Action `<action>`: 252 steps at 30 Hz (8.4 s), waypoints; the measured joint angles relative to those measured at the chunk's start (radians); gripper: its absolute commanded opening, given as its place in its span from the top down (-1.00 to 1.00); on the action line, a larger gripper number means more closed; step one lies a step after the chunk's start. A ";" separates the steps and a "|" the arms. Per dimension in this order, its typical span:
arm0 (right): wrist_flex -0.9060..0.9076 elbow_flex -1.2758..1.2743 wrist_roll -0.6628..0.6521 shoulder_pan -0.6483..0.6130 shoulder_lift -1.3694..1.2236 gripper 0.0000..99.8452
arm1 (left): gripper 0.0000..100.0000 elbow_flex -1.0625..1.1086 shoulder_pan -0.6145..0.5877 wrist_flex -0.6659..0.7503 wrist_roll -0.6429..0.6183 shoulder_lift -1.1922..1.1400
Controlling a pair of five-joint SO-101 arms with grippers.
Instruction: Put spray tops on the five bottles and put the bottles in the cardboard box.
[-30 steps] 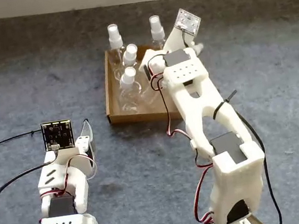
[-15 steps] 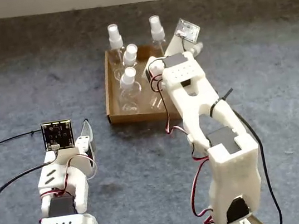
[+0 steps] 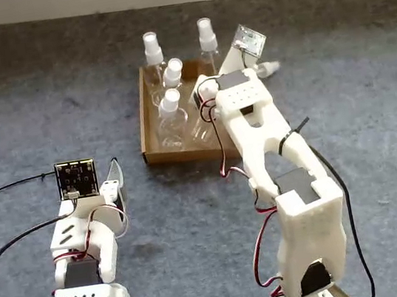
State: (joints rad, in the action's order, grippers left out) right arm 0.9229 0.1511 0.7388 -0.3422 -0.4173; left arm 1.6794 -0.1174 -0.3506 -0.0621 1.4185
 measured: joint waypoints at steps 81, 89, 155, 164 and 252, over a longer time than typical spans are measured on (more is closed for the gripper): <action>0.295 0.000 -0.043 0.104 0.149 0.91 | 0.71 0.000 0.000 0.000 0.000 0.000; 0.428 0.017 -0.215 0.183 0.166 0.91 | 0.71 0.000 0.000 0.000 0.000 0.000; 0.781 0.129 -1.016 0.462 0.169 0.60 | 0.71 0.000 0.000 0.000 0.000 0.000; 0.675 0.218 -1.014 0.384 0.169 0.60 | 0.71 0.000 0.000 0.000 0.000 0.000; 0.242 1.007 -0.937 0.427 -0.740 0.99 | 0.71 0.000 0.000 -0.035 0.000 0.000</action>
State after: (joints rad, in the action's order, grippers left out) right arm 1.1653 1.1577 -0.1987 0.0844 -1.1569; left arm 1.6794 -0.1174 -0.3859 -0.0621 1.4185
